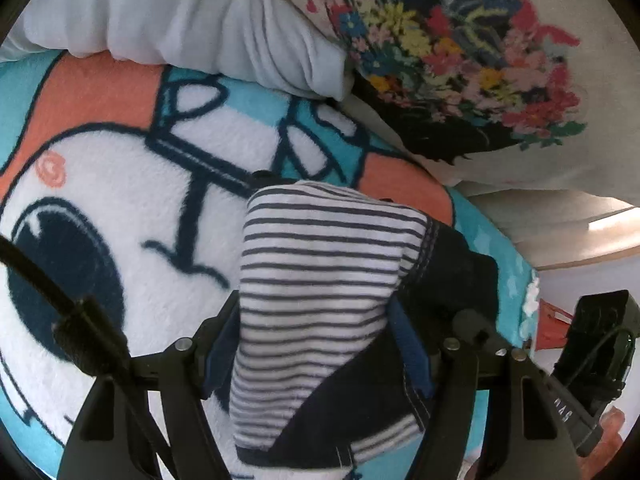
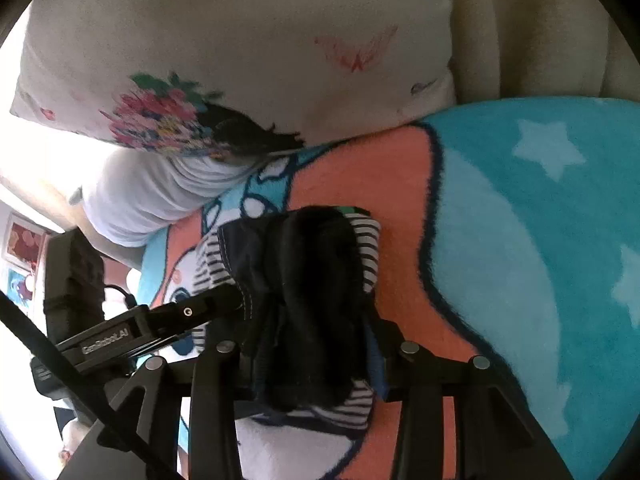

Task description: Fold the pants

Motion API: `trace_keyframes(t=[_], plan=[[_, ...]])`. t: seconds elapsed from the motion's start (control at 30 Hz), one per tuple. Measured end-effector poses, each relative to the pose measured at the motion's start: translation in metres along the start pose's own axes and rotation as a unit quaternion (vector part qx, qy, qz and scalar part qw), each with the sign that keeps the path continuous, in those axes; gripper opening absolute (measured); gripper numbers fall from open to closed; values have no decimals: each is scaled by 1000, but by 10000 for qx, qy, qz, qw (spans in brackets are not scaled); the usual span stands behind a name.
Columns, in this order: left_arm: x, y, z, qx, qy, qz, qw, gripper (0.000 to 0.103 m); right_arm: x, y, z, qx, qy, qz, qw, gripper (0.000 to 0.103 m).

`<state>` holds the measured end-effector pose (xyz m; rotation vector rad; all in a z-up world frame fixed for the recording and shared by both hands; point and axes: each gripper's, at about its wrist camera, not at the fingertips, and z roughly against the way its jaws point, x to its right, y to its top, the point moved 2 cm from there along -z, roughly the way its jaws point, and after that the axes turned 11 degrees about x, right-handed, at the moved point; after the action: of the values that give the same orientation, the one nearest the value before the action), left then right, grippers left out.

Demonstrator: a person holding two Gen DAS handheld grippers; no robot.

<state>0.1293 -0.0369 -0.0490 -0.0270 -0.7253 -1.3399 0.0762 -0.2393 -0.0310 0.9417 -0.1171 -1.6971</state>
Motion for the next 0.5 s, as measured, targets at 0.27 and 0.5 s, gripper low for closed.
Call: trace_keyframes(t=[0.27,0.5], plan=[[-6,-13,40,190,-47,-145,9997,70,-44,-1,47,656,-119,690,9954,43],[-13,-25,70,664,492,-586,9949,70,-36,-26,-7,17,-449,749,9962,44]])
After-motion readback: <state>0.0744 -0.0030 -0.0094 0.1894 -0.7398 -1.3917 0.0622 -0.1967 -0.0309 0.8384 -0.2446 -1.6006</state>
